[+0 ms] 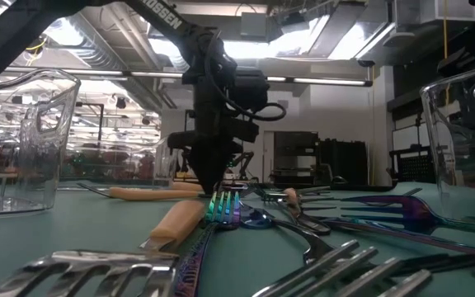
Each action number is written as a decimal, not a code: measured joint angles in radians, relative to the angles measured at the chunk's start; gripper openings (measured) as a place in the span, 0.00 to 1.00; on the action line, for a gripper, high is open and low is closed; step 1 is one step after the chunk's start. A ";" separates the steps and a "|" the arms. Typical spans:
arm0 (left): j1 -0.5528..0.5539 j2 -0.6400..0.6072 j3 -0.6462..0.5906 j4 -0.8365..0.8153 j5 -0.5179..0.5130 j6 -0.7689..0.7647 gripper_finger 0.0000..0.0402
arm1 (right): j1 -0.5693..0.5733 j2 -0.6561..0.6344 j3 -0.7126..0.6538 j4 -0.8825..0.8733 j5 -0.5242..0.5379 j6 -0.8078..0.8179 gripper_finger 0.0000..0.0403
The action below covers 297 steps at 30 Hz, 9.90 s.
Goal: Sort silverware by color (type)
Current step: Put the yellow fork into the bottom left transparent bin, then put the black fork into the bottom right transparent bin
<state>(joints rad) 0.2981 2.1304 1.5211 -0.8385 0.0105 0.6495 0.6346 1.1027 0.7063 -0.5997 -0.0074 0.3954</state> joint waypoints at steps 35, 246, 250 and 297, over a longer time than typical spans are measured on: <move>0.019 0.001 0.228 -0.081 0.004 -0.027 0.00 | 0.000 0.000 0.000 0.000 0.000 0.000 0.24; -0.734 -0.902 -0.557 0.256 -0.439 -1.133 0.28 | -0.493 0.053 0.339 0.017 0.201 -0.235 0.24; -0.734 -0.902 -0.557 0.255 -0.439 -1.133 0.28 | -0.564 0.130 0.339 0.015 0.168 -0.236 0.24; -0.734 -0.902 -0.556 0.256 -0.440 -1.135 0.28 | -0.629 0.710 0.342 -0.036 -0.010 -0.247 0.24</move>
<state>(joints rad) -0.4362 1.2285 0.9649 -0.5828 -0.4293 -0.4858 0.0055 1.8123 1.0485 -0.6353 -0.0178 0.1482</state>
